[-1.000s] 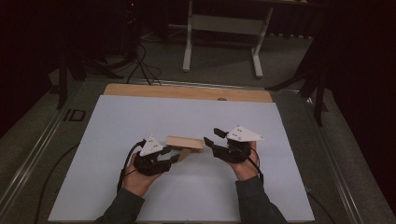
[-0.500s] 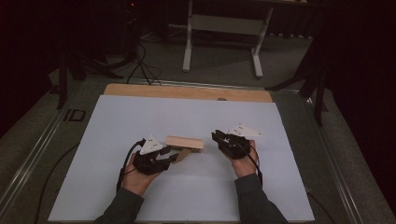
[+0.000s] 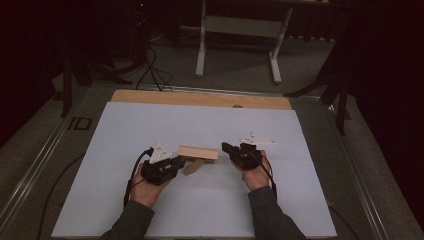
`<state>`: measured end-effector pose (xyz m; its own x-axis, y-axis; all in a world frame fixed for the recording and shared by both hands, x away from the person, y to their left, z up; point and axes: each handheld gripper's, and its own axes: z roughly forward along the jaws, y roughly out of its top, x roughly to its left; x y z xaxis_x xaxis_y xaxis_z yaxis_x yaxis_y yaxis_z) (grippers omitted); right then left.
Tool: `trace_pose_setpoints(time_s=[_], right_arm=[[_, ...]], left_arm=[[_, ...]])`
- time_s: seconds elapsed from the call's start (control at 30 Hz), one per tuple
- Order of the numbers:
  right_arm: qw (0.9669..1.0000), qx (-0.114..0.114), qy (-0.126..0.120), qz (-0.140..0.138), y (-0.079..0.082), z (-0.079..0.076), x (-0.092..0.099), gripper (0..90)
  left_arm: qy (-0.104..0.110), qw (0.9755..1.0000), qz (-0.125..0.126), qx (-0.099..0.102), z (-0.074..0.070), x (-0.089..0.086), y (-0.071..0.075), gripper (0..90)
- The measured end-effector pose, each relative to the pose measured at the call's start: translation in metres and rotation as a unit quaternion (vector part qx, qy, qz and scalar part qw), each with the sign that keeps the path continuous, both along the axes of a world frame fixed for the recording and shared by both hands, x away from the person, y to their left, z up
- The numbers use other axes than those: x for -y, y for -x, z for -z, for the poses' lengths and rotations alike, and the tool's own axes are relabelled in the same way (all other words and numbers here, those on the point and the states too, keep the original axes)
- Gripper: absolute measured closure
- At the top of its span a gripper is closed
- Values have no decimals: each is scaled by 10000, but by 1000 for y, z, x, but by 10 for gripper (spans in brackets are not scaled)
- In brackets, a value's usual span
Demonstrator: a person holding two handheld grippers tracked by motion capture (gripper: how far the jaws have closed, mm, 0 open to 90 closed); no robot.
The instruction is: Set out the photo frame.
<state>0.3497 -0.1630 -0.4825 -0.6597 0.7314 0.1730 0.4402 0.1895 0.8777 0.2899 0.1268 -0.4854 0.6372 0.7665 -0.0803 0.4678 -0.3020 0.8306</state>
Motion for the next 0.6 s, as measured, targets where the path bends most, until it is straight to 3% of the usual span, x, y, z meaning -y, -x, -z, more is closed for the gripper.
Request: trace_pose_setpoints(time_s=[0.2,0.43,0.6], right_arm=[[9998,-139,-127,-12,-2,4,-6,900],[9987,-240,-439,-108,-3,4,-5,900],[9982,-298,-491,-164,-4,6,-7,899]], left_arm=[[-68,9999,-84,-69,3,0,-4,890],[-65,9999,-95,-129,6,2,-8,896],[-87,9998,-93,-140,7,4,-10,897]])
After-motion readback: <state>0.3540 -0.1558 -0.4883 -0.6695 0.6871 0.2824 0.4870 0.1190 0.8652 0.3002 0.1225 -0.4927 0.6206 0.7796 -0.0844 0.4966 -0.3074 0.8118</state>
